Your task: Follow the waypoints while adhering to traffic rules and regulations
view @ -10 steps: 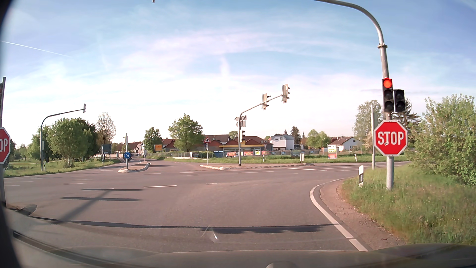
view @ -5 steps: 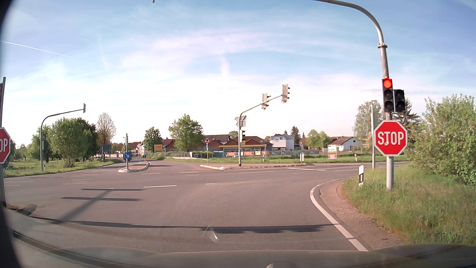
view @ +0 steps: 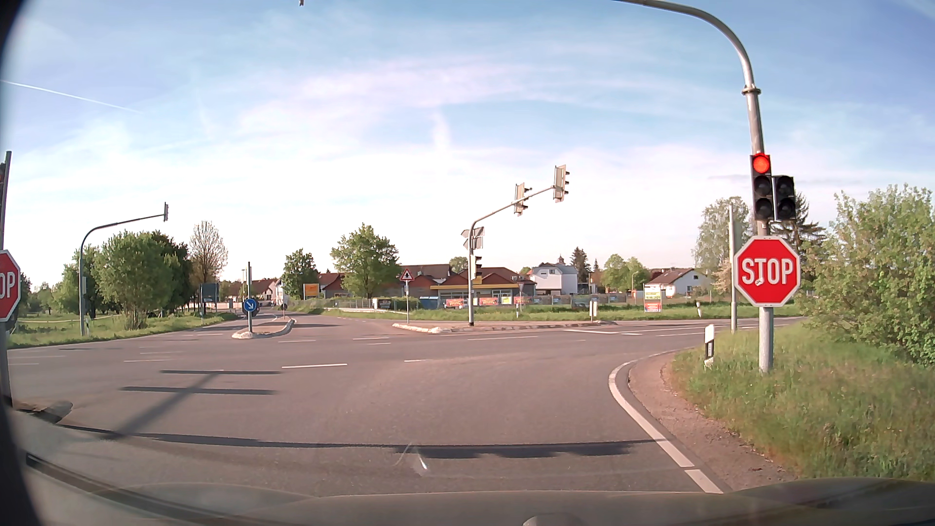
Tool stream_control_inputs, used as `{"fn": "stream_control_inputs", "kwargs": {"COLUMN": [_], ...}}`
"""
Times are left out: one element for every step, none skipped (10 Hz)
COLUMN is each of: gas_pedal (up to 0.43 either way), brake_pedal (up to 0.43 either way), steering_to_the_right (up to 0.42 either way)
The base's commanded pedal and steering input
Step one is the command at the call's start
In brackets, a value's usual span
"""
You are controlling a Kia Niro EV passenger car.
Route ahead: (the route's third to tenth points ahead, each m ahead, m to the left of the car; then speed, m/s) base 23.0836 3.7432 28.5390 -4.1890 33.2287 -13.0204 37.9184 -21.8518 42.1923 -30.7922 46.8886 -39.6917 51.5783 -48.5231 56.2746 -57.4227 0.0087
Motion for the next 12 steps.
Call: {"fn": "stream_control_inputs", "kwargs": {"gas_pedal": [0.0, 0.0, 0.0, 0.0, 0.0, 0.0, 0.0, 0.0, 0.0, 0.0, 0.0, 0.0], "brake_pedal": [0.232, 0.244, 0.25, 0.25, 0.25, 0.256, 0.256, 0.256, 0.256, 0.256, 0.262, 0.262], "steering_to_the_right": [-0.005, -0.005, -0.005, -0.005, -0.005, -0.005, -0.005, -0.005, -0.005, -0.005, -0.005, -0.005]}}
